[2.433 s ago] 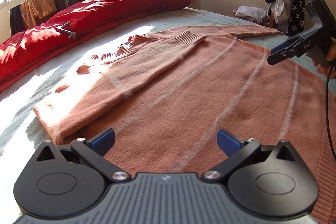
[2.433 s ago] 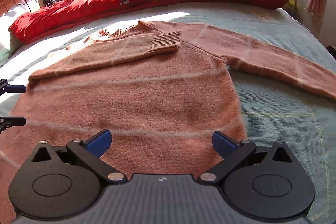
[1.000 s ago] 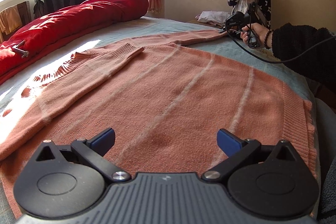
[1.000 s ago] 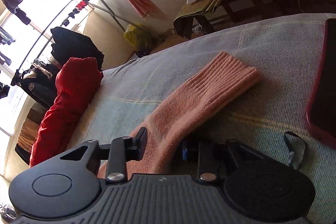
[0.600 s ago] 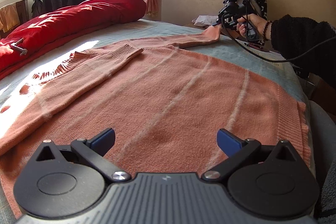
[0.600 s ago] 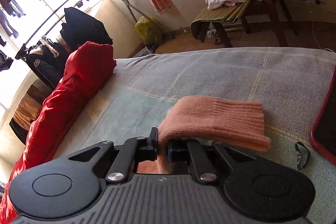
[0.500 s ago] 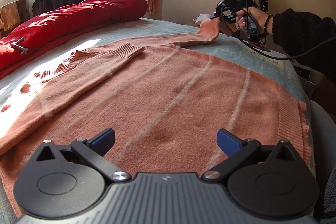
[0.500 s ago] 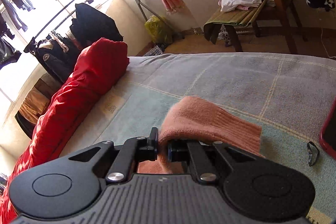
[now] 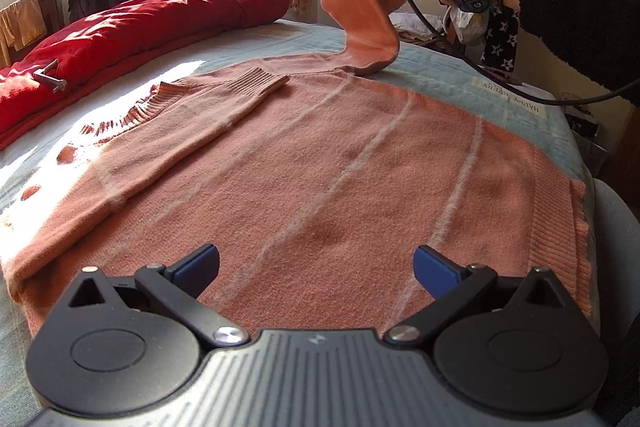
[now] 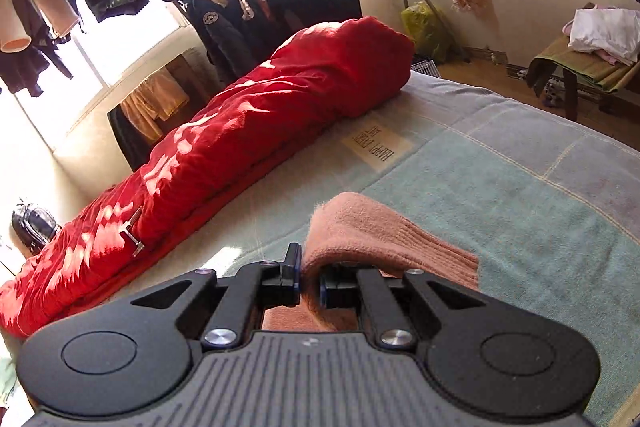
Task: Fold clothes
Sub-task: 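Close the right gripper on the ribbed sleeve cuff and lift it, then carry the held sleeve across the sweater body toward the collar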
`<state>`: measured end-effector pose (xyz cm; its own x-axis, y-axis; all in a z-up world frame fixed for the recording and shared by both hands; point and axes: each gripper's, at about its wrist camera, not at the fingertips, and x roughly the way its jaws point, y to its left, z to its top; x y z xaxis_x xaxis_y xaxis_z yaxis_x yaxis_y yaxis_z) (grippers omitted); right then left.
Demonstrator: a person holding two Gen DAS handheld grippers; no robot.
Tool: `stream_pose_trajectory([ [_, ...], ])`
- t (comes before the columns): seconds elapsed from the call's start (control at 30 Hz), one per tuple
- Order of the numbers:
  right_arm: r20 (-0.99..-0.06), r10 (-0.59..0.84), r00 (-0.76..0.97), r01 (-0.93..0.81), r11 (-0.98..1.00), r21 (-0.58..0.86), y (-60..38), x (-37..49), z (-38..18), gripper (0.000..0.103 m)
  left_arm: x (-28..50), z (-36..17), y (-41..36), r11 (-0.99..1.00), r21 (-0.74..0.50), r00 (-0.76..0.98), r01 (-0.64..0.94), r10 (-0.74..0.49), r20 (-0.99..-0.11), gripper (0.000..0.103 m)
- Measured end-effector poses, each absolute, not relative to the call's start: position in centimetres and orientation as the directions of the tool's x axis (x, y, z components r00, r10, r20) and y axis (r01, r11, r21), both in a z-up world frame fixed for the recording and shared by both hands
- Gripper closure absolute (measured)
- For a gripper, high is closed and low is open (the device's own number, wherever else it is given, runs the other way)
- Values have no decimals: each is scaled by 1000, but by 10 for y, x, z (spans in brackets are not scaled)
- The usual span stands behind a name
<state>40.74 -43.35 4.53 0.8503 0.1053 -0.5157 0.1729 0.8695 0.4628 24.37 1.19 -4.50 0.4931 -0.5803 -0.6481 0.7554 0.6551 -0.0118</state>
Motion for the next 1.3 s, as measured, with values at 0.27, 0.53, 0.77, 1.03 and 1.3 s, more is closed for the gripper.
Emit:
stream_pose_trajectory([
  [0.27,-512,155,845,75,914,400,-366,423,72,94,241,-42,26,653,-21,504,757,-605,-616,1],
  [0.53,-506,231,831,-35,930,366,-303,437,89,93,237,-36,34,654,-34,515,756,-626,-586,1],
  [0.77,-512,305,803,-144,933,330,-246,445,97,93,242,-39,42,667,-53,518,743,-624,-585,1],
  [1.03,-571,363,737,-271,932,243,-179,453,83,93,242,-41,45,676,-43,526,735,-609,-594,1],
  [1.3,-679,303,669,-409,913,5,-117,447,45,93,243,-42,47,686,-34,535,727,-596,-599,1],
])
